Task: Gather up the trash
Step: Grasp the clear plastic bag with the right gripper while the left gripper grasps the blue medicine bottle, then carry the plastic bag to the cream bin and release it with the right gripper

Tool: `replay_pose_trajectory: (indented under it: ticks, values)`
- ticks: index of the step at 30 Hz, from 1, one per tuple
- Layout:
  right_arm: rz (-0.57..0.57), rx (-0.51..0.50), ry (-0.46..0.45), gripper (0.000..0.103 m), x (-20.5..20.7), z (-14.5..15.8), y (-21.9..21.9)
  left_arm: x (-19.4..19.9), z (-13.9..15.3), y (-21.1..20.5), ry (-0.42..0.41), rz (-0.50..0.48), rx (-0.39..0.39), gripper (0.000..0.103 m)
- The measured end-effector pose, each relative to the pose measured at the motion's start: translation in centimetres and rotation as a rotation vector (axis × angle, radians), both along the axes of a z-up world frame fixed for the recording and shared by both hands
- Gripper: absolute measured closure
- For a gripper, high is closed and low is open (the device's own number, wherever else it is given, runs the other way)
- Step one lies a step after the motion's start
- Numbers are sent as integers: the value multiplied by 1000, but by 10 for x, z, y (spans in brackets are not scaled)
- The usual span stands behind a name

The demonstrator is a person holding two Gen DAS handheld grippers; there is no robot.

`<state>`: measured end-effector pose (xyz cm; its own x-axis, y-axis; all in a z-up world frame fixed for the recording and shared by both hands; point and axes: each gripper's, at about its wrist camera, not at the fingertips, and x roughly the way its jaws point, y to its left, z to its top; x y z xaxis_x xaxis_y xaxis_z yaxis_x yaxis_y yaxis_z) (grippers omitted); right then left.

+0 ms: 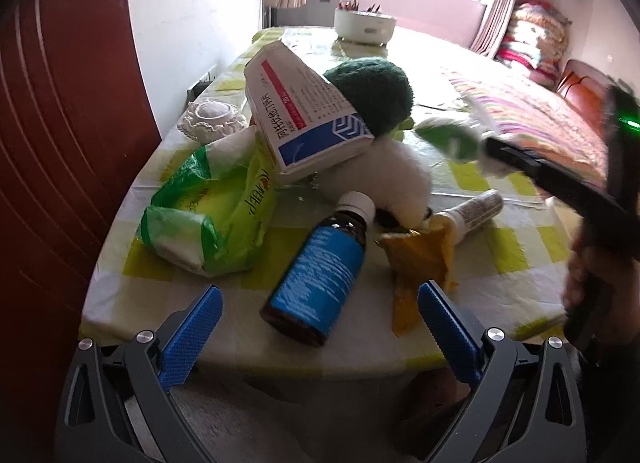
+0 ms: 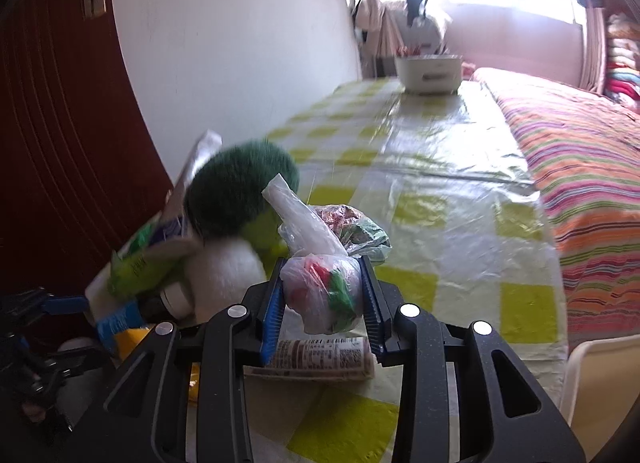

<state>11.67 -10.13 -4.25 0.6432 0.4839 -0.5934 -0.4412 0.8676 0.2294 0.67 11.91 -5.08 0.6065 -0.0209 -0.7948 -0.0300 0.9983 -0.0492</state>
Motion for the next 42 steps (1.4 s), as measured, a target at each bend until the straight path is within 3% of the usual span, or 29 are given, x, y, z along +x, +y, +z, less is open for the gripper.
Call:
replay_pose_trajectory:
  ticks: [6,8,12,17,21,25,35,42]
  values:
    - [-55,70,-72,69,-8,11,-20,21,-10,-7,93,-70,85,8]
    - [-64,88,-90,69,-11,16,-25,27,-16,-9,121,-83,112,14]
    - [-82,107,-112,69,-16,20,-33,42,-30,-5,192,-104,117,49]
    - [-108,114,-140,68,-18,24,-41,50,-35,1,205,-111,74,58]
    - [-142,121,-159,68,-21,27,-49,48,-35,1,158,-121,109,59]
    - [-180,132,-184,68,-24,30,-58,44,-30,0,102,-115,65,61]
    - [-243,135,-224,68,-29,33,-71,28,0,2,-71,-94,27,62]
    - [-276,136,-257,68,-35,37,-79,23,39,-19,-211,-121,11,62]
